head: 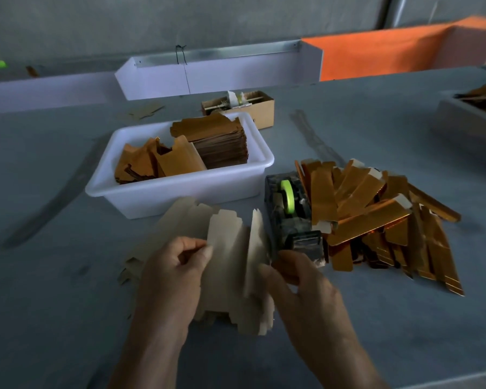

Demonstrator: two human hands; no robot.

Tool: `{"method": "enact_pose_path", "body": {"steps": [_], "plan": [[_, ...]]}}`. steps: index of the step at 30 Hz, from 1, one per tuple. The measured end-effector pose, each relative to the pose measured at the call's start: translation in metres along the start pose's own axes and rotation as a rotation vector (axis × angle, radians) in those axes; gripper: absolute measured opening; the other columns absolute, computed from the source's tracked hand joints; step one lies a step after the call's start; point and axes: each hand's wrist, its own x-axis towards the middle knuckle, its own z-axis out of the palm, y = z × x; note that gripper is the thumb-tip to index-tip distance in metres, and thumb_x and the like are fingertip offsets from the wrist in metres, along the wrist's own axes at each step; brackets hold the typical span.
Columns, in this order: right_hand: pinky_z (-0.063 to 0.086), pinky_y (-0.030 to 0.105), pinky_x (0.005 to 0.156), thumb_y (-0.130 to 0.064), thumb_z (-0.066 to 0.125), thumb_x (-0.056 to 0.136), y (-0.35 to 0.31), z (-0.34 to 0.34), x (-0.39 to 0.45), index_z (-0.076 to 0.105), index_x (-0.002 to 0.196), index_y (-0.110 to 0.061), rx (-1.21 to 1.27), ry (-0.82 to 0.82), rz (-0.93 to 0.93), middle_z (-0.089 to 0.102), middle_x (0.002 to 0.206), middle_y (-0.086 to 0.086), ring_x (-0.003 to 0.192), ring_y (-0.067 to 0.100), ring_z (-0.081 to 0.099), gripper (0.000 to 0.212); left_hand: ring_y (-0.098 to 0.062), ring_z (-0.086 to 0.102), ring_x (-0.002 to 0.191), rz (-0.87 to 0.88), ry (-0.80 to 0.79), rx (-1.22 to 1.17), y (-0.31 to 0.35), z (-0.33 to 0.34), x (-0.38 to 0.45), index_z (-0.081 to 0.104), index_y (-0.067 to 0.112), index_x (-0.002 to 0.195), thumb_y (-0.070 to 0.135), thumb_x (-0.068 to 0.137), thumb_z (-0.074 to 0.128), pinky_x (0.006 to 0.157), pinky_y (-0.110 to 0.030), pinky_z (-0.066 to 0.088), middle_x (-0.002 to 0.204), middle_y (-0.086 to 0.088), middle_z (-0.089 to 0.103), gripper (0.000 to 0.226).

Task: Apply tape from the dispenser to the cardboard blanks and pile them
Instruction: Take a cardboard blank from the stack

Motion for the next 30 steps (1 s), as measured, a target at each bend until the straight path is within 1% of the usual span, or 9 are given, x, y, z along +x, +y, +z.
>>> {"method": "enact_pose_path", "body": {"steps": [4, 6, 9, 14, 18, 23, 25, 28, 30], "plan": [[0.038, -0.002, 0.057, -0.05, 0.06, 0.082, 0.002, 0.012, 0.006, 0.048, 0.125, -0.031, -0.006, 0.038, 0.02, 0.054, 0.105, -0.019, 0.08, -0.01, 0.047, 0.048, -0.012, 0.062, 0.076, 0.038, 0.03, 0.067, 0.0, -0.001, -0.001, 0.066, 0.028, 0.079, 0.023, 0.087, 0.066, 0.064, -0.029, 0.046, 0.075, 0.008, 0.067, 0.009], [0.039, 0.002, 0.066, -0.046, 0.063, 0.082, 0.004, 0.017, 0.005, 0.051, 0.124, -0.031, -0.061, 0.049, -0.007, 0.054, 0.113, -0.015, 0.093, -0.003, 0.05, 0.046, -0.015, 0.06, 0.084, 0.158, 0.113, 0.298, 0.002, 0.001, -0.001, 0.063, 0.027, 0.091, 0.022, 0.087, 0.066, 0.065, -0.026, 0.042, 0.087, 0.007, 0.064, 0.007], [0.045, 0.018, 0.086, -0.039, 0.065, 0.083, 0.006, 0.024, 0.004, 0.055, 0.119, -0.03, -0.16, 0.049, -0.073, 0.051, 0.118, -0.013, 0.108, 0.007, 0.049, 0.039, -0.019, 0.05, 0.101, 0.295, 0.163, 0.665, 0.002, 0.01, -0.006, 0.059, 0.026, 0.12, 0.027, 0.087, 0.064, 0.083, -0.027, 0.038, 0.112, -0.004, 0.054, 0.033], [0.036, 0.014, 0.094, -0.039, 0.054, 0.089, 0.01, 0.026, 0.004, 0.057, 0.118, -0.032, -0.325, 0.015, -0.188, 0.045, 0.132, -0.017, 0.118, 0.004, 0.038, 0.03, -0.018, 0.054, 0.103, 0.289, 0.064, 0.823, 0.001, 0.027, -0.019, 0.051, 0.027, 0.115, 0.04, 0.093, 0.051, 0.074, -0.025, 0.035, 0.111, 0.001, 0.057, 0.025], [0.039, 0.017, 0.095, -0.036, 0.057, 0.088, 0.012, 0.025, 0.002, 0.058, 0.119, -0.033, -0.295, 0.032, -0.224, 0.047, 0.133, -0.018, 0.12, 0.004, 0.04, 0.031, -0.011, 0.052, 0.077, 0.194, -0.023, 0.636, 0.004, 0.029, -0.017, 0.045, 0.026, 0.094, 0.043, 0.082, 0.068, 0.053, -0.019, 0.028, 0.089, 0.008, 0.056, 0.031], [0.045, 0.015, 0.089, -0.029, 0.062, 0.086, 0.013, 0.019, -0.002, 0.057, 0.12, -0.031, -0.133, 0.074, -0.178, 0.049, 0.119, -0.02, 0.111, 0.004, 0.051, 0.034, -0.008, 0.061, 0.064, -0.065, -0.137, 0.06, -0.003, 0.025, -0.009, 0.056, 0.028, 0.085, 0.028, 0.074, 0.08, 0.053, -0.022, 0.04, 0.075, 0.005, 0.066, 0.026], [0.046, 0.008, 0.077, -0.036, 0.06, 0.087, 0.014, 0.015, -0.004, 0.051, 0.121, -0.038, -0.061, 0.091, -0.095, 0.049, 0.115, -0.021, 0.102, 0.001, 0.055, 0.036, -0.012, 0.066, 0.065, -0.088, -0.195, -0.117, -0.004, 0.018, -0.007, 0.066, 0.021, 0.083, 0.026, 0.075, 0.078, 0.06, -0.03, 0.048, 0.073, 0.0, 0.072, 0.015], [0.048, 0.01, 0.072, -0.036, 0.065, 0.083, 0.011, 0.011, -0.005, 0.049, 0.109, -0.043, 0.193, 0.095, 0.04, 0.059, 0.099, -0.024, 0.094, -0.001, 0.059, 0.032, -0.028, 0.067, 0.085, -0.118, -0.297, -0.296, 0.0, 0.008, -0.006, 0.07, 0.014, 0.087, 0.037, 0.059, 0.08, 0.081, -0.045, 0.051, 0.086, -0.009, 0.073, 0.038], [0.053, 0.019, 0.074, -0.029, 0.068, 0.08, 0.009, 0.007, -0.004, 0.056, 0.103, -0.035, 0.441, 0.081, 0.122, 0.069, 0.089, -0.018, 0.087, 0.001, 0.064, 0.026, -0.032, 0.067, 0.094, -0.121, -0.334, -0.328, 0.004, 0.005, -0.007, 0.07, 0.013, 0.094, 0.038, 0.052, 0.086, 0.089, -0.05, 0.05, 0.092, -0.009, 0.074, 0.051]]}}
